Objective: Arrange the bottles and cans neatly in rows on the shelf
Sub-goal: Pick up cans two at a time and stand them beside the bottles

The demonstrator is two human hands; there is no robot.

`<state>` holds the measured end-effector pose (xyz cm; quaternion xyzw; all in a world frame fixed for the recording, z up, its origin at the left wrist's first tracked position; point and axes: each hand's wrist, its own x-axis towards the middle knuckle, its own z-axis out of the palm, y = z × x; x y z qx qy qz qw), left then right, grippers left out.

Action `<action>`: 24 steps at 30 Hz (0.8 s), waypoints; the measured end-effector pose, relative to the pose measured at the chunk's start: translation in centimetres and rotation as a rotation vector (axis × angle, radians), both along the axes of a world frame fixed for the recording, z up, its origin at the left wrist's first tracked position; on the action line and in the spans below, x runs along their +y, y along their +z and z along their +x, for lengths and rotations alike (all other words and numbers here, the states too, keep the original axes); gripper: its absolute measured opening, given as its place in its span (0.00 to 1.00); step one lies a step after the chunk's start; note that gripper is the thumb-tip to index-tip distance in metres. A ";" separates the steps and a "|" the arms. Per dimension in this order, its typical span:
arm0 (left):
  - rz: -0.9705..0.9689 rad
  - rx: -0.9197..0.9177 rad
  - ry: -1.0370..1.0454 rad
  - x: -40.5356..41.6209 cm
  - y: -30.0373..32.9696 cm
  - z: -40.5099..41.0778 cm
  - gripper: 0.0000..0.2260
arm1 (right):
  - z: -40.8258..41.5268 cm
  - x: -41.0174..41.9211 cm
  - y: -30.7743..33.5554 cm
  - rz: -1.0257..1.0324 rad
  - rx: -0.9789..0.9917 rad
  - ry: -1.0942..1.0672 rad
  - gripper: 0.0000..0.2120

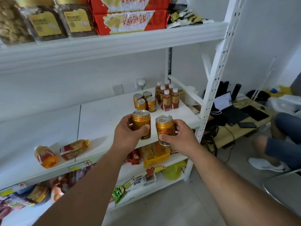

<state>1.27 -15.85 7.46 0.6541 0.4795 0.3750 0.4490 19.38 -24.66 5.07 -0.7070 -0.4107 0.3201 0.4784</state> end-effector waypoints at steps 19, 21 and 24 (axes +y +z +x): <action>-0.066 -0.065 0.056 10.6 -2.7 8.5 0.29 | 9.1 13.1 -2.2 -0.074 0.015 0.094 0.32; -0.070 -0.063 0.093 11.0 -2.9 9.7 0.28 | 10.5 14.3 -2.5 -0.086 0.002 0.132 0.35; -0.075 -0.065 0.167 11.4 -3.4 11.6 0.28 | 12.5 16.1 -3.0 -0.103 -0.020 0.211 0.38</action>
